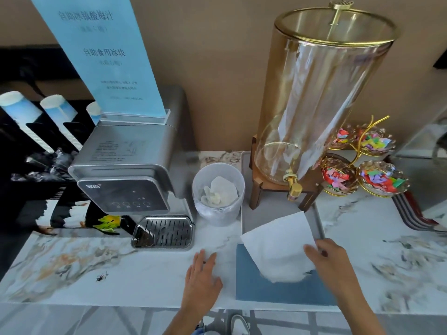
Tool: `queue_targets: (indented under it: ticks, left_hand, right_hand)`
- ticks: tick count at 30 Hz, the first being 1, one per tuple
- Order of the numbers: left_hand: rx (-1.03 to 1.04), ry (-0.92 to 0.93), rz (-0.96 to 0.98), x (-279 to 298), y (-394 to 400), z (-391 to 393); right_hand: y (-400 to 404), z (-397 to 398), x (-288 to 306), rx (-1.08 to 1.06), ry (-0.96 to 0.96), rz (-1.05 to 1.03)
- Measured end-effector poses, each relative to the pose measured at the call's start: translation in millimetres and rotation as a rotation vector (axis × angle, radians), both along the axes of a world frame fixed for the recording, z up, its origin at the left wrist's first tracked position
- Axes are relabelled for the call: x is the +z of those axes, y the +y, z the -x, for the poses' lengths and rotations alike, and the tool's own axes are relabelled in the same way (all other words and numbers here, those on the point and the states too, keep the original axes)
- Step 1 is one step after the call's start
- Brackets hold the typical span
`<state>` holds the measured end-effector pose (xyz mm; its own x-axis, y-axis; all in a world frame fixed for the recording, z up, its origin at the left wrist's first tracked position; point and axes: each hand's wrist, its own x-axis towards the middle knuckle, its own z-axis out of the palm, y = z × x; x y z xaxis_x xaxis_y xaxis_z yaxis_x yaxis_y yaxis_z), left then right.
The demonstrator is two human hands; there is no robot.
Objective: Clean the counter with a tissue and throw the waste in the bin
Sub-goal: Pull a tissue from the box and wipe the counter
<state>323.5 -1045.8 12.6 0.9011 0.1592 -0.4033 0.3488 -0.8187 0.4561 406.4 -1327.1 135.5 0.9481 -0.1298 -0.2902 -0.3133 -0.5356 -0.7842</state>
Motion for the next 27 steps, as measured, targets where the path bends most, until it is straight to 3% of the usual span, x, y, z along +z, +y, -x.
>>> queue_targets:
  ticks: [3,6,11,19,27]
  left_hand:
    - [0.113,-0.032,0.448,27.0,-12.5,1.0]
    - [0.161,0.069,0.909,61.7,-31.2,0.3]
    - [0.379,-0.064,1.285,99.1,-50.3,-6.0]
    - [0.727,-0.374,1.0,118.6,-26.1,14.6]
    - [0.794,-0.582,0.69,126.0,17.9,61.1]
  right_hand:
    - [9.6,3.8,36.2,0.041,-0.073,-0.195]
    - [18.1,9.7,63.8,0.079,-0.065,-0.387]
    - [28.5,15.8,74.2,0.095,0.04,-0.57]
    - [48.9,10.4,47.8,0.179,0.09,-0.497]
    - [111.7,9.7,39.0,0.297,0.103,-0.598]
